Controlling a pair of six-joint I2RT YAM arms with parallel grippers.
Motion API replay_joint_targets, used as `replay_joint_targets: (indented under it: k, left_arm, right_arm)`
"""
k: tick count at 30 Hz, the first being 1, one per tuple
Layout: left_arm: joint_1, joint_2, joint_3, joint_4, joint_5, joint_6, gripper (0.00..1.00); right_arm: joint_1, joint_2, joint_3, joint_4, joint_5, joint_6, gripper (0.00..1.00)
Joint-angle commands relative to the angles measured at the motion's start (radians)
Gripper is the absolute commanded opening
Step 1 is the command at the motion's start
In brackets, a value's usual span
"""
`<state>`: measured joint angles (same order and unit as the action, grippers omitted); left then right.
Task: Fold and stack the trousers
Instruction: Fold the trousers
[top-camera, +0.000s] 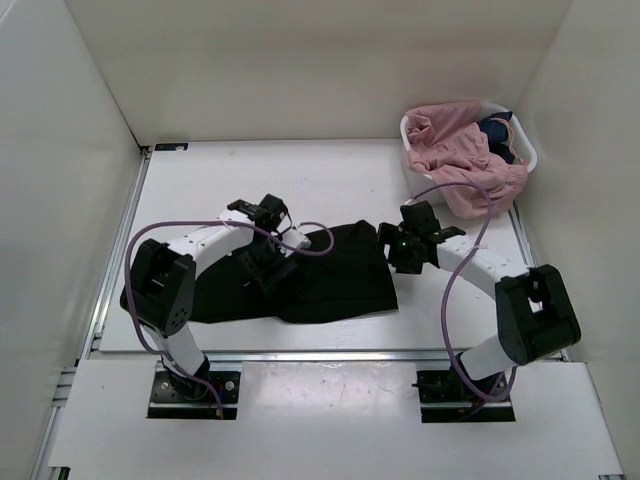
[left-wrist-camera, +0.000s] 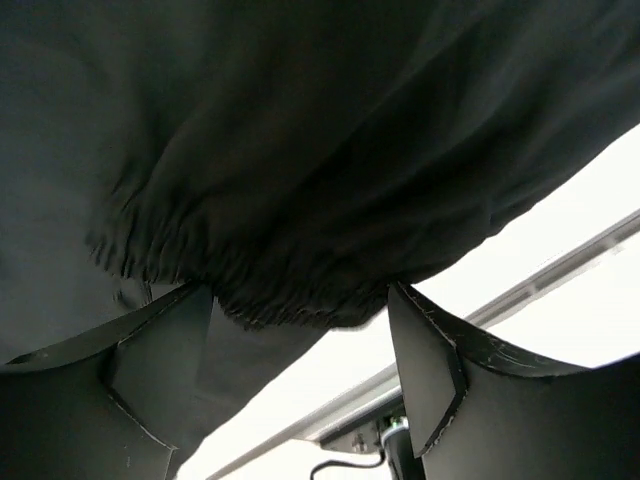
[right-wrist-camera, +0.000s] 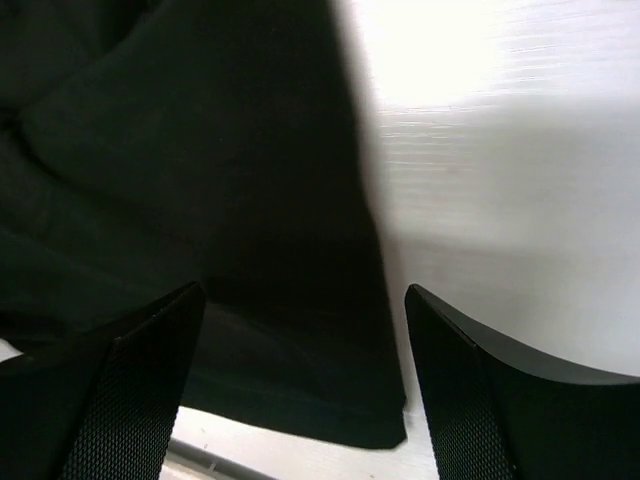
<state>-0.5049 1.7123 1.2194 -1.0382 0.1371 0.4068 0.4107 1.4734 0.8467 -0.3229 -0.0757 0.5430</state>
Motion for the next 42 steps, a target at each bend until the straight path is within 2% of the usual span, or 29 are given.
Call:
replay_joint_targets:
  k: [1,3,6,9,10,12,16,19,22,25,30,33,36,39,42]
  left_arm:
    - [-0.004,-0.037,-0.069,0.046,-0.079,-0.008,0.81]
    - [-0.014,-0.052,-0.093,0.058,-0.102,0.001,0.81]
    - [-0.014,-0.052,-0.103,0.069,-0.102,0.01,0.81]
    - [-0.014,-0.052,-0.093,0.069,-0.102,0.01,0.81]
    - [-0.014,-0.052,-0.083,0.069,-0.102,0.01,0.82]
    - [-0.014,-0.052,-0.058,0.069,-0.102,0.01,0.83]
    - [-0.014,-0.091,0.027,0.012,-0.064,0.032,0.86]
    - [-0.014,-0.138,0.086,-0.032,-0.022,0.055,0.92]
    - [-0.004,-0.184,0.124,-0.069,-0.011,0.064,0.93]
    - [0.034,-0.204,0.098,-0.069,-0.011,0.064,0.94]
    - [0.052,-0.166,0.025,-0.004,-0.056,0.027,0.94]
    - [0.052,-0.09,0.046,0.046,-0.056,-0.002,0.94]
    - [0.052,-0.016,0.1,0.069,-0.047,-0.025,0.94]
    - [0.052,0.068,0.121,0.098,-0.033,-0.045,0.94]
    - [0.052,0.141,0.121,0.127,-0.024,-0.045,0.93]
  right_arm:
    - [-0.001,0.077,0.005,0.056,-0.15,-0.052,0.86]
    - [-0.001,0.132,-0.007,0.056,-0.159,-0.052,0.86]
    - [-0.001,0.178,-0.008,0.081,-0.206,-0.043,0.73]
    - [-0.01,0.226,0.006,0.09,-0.249,-0.043,0.44]
    - [-0.01,0.226,0.006,0.09,-0.259,-0.032,0.16]
    - [-0.039,0.213,0.006,0.09,-0.259,-0.014,0.0]
    - [-0.114,0.127,-0.006,0.064,-0.279,0.011,0.0]
    - [-0.202,0.019,0.014,-0.079,-0.231,-0.003,0.0]
    - [-0.292,-0.08,0.101,-0.315,-0.104,-0.055,0.0]
    - [-0.38,-0.153,0.231,-0.536,0.02,-0.138,0.0]
    - [-0.38,-0.17,0.531,-0.778,0.113,-0.225,0.0]
    - [-0.296,-0.089,0.708,-0.846,0.123,-0.215,0.0]
    - [-0.133,0.023,0.83,-0.9,0.165,-0.14,0.0]
    - [0.098,0.155,0.978,-0.918,0.194,-0.057,0.0]
    - [0.241,0.289,1.107,-0.927,0.218,0.039,0.0]
